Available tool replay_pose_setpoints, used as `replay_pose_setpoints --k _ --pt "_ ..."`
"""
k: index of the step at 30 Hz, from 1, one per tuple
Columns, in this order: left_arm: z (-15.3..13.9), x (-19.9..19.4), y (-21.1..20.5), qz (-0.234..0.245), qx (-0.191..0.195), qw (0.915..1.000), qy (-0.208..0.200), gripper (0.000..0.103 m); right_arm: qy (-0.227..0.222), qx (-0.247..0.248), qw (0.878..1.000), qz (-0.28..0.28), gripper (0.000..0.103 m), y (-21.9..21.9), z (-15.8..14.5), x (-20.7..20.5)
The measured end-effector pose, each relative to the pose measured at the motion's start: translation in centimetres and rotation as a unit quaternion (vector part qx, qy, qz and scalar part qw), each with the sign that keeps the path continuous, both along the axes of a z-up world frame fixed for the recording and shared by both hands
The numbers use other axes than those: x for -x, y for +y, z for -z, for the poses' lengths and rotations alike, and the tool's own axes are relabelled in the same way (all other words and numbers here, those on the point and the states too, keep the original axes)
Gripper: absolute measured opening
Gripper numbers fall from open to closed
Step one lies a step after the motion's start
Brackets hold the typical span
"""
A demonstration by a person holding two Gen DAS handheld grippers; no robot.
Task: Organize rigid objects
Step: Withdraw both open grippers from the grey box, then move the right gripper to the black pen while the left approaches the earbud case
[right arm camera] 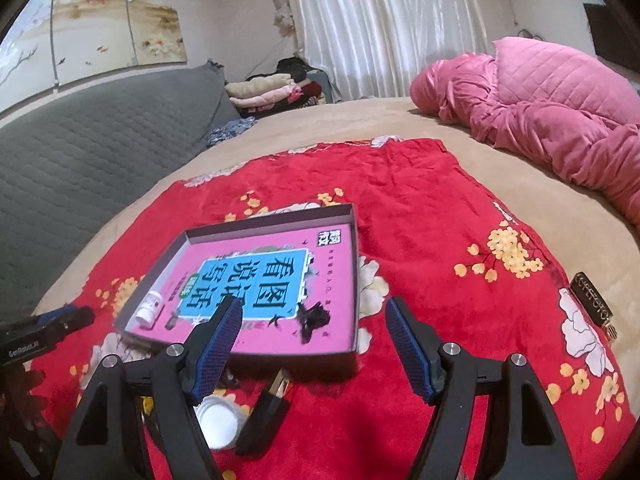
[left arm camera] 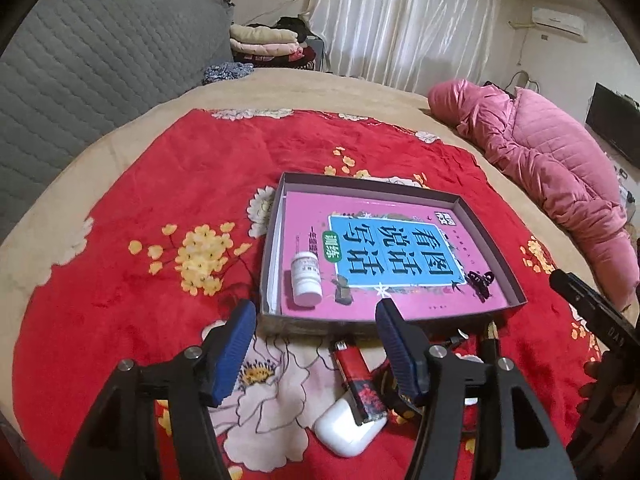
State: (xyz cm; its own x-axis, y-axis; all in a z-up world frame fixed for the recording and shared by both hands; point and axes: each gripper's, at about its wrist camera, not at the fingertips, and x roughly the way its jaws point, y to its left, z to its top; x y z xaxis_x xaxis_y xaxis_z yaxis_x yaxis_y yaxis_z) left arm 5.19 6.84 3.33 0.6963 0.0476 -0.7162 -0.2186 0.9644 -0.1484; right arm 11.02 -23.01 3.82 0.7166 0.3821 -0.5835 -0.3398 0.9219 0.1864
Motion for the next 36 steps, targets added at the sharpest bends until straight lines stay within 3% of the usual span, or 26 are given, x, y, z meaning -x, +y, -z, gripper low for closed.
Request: replay_pose_setpoints --k 11,36 --pt "0.7 1.6 -0.4 0.011 -0.004 0.9998 0.015 0.062 0.004 0.02 0.999 -0.027 0.075 1.4 0.4 2.5" --pt "3.1 2.8 -2.7 0.054 -0.01 0.9965 0.063 0.062 0.062 0.032 0.997 -0.044 0.075 1.9 2.0 4.8"
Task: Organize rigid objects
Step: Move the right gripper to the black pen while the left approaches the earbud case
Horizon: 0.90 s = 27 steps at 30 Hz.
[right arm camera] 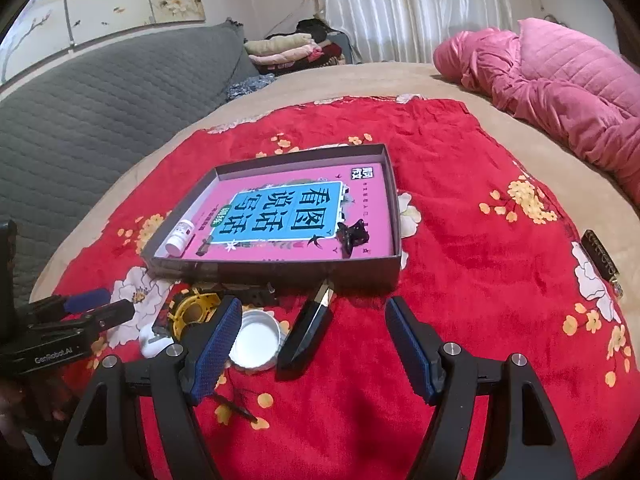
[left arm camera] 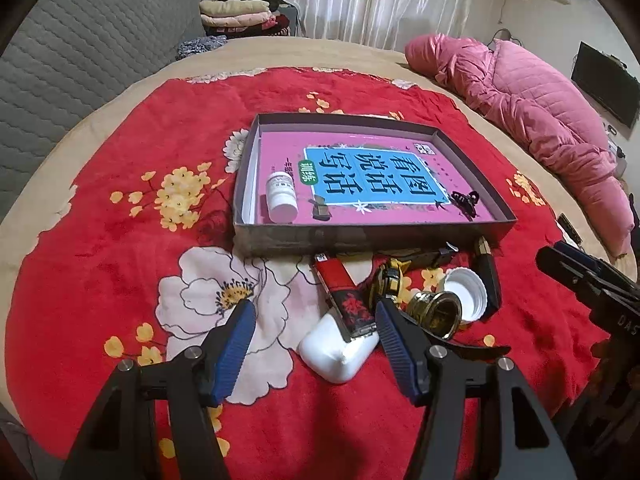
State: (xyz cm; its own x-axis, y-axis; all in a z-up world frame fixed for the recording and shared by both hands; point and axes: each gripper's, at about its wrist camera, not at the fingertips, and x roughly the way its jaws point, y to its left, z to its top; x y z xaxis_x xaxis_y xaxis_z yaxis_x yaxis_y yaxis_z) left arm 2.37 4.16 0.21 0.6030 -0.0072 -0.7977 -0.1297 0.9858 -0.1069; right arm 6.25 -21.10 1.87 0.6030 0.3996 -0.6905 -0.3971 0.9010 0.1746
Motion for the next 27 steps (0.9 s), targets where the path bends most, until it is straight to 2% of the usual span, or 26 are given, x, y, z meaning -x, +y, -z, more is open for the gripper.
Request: replay_pose_setpoints --k 13,27 --pt "1.6 -0.1 -1.2 0.027 0.006 0.9994 0.021 0.062 0.026 0.038 0.999 -0.006 0.075 1.6 2.6 -0.7" --pt "3.5 -0.4 -1.7 0.048 0.003 0.998 0.043 0.062 0.043 0.038 0.998 0.009 0.075 1.8 4.1 -2.2"
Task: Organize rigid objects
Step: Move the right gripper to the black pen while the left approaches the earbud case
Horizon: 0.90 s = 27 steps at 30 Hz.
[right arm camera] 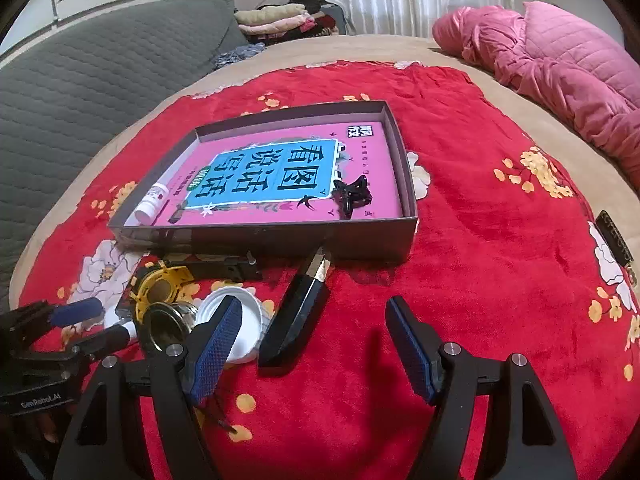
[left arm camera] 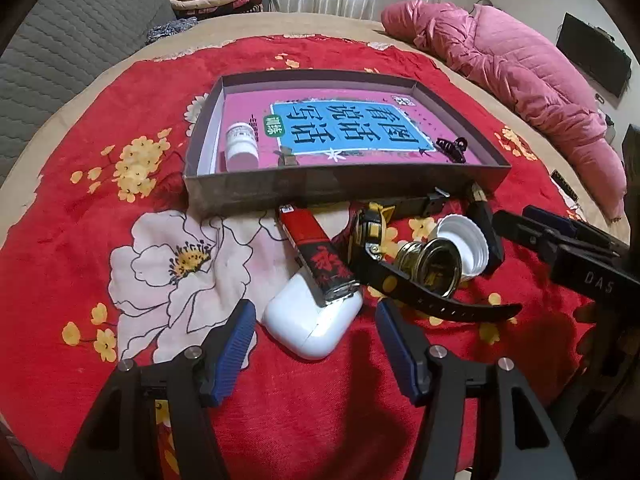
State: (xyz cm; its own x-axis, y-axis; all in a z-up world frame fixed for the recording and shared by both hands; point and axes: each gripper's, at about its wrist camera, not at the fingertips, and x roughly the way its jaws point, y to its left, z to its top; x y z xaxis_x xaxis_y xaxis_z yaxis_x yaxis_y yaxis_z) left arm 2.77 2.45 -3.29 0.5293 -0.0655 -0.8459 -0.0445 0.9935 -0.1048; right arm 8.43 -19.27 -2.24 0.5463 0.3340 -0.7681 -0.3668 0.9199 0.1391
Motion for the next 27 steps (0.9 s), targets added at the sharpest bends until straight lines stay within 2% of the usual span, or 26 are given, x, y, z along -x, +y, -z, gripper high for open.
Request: replay_pose_setpoints --k 11,27 --pt "0.2 -0.2 0.1 0.0 -0.008 0.9999 -0.013 0.062 -0.006 0.033 0.999 0.031 0.075 0.2 0.9 -1.4" --pt "1.7 -0.8 0.0 0.009 -0.012 0.9998 -0.01 0.062 -0.006 0.078 0.997 0.005 0.075 2.2 2.9 -2.8"
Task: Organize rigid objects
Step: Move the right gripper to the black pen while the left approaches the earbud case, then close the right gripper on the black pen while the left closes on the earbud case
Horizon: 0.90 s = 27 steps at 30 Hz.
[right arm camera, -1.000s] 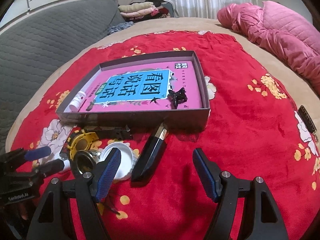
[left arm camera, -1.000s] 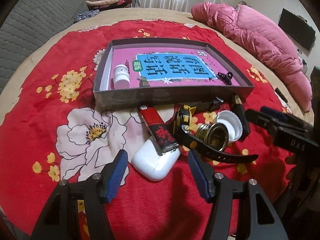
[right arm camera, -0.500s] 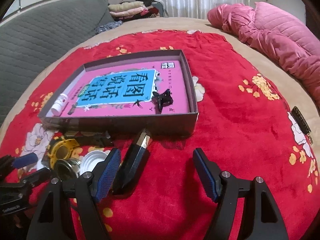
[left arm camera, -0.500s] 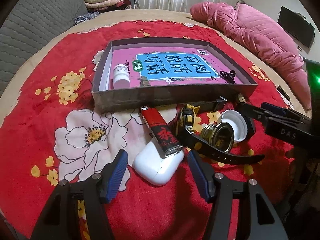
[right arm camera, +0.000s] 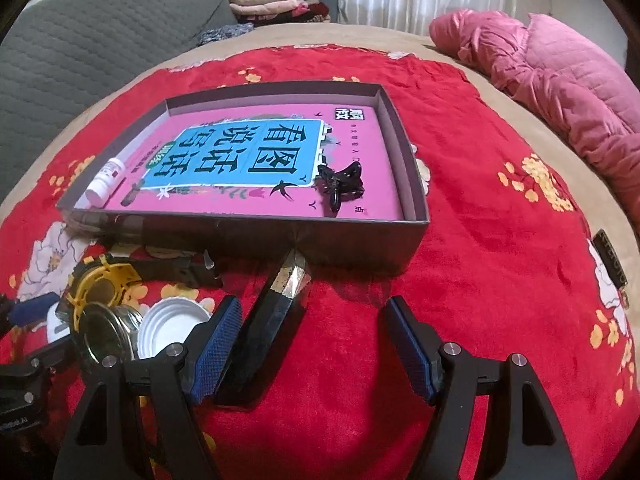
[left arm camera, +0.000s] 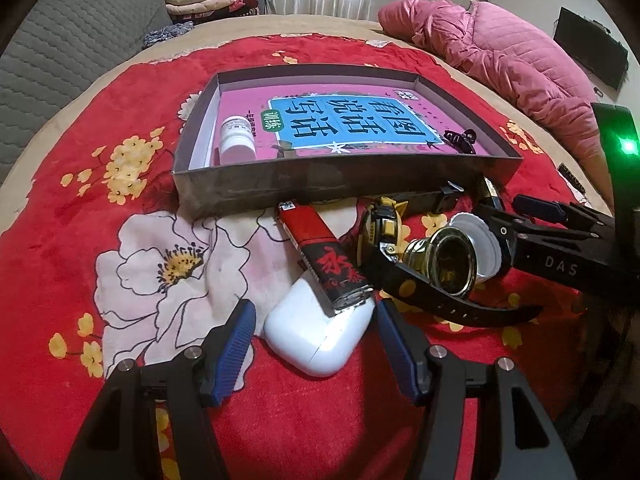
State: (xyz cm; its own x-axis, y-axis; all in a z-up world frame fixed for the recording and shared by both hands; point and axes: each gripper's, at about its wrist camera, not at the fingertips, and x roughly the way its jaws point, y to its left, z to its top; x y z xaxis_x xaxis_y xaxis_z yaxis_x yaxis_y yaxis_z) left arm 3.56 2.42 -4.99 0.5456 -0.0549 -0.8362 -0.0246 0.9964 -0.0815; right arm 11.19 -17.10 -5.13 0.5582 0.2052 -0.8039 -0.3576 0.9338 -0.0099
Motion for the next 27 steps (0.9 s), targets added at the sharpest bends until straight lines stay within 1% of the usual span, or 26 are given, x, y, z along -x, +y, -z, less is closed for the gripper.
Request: replay_pose_setpoints --k 4,7,12,15,17,20,22,23,24,26,27 --pt "0.3 -0.2 -0.1 0.007 -0.003 1.0 -0.005 0.062 0.004 0.001 1.0 -0.004 0.075 0.0 0.0 -0.2" --pt "0.6 -0.5 -0.2 0.011 -0.004 0.9999 -0.001 0.062 0.005 0.007 1.0 -0.004 0.075 -0.1 0.0 -0.1" --pt "0.9 -0.8 -0.1 0.014 0.005 0.9999 -0.002 0.06 0.004 0.025 1.0 -0.002 0.075 -0.1 0.2 0.0" --pt "1.1 -1.0 -0.2 0.018 0.004 0.9998 -0.002 0.058 0.004 0.035 0.999 -0.007 0.071 0.0 0.2 0.3" --pt "1.1 -1.2 -0.2 0.018 0.003 0.9998 -0.002 0.058 0.007 0.038 0.999 -0.012 0.06 0.2 0.2 0.6" --pt "1.1 -1.2 -0.1 0.019 0.006 0.9998 -0.002 0.058 0.014 0.042 0.999 -0.02 0.049 0.3 0.4 1.0" --pt "1.2 -1.3 0.0 0.018 0.007 0.9998 -0.003 0.058 0.021 0.034 0.999 -0.019 0.045 0.1 0.3 0.9" --pt "1.2 -1.3 0.0 0.018 0.008 0.9998 -0.003 0.058 0.025 0.027 0.999 -0.017 0.04 -0.1 0.3 0.9" --pt "1.2 -1.3 0.0 0.019 0.008 0.9998 -0.003 0.058 0.029 0.02 0.999 -0.016 0.038 -0.3 0.3 0.8" --pt "1.2 -1.3 -0.1 0.02 0.006 0.9998 -0.003 0.058 0.034 0.006 0.999 -0.018 0.025 -0.6 0.1 0.8" --pt "1.2 -1.3 0.0 0.02 0.005 0.9998 -0.003 0.058 0.035 0.003 0.999 -0.018 0.025 -0.7 -0.1 0.8"
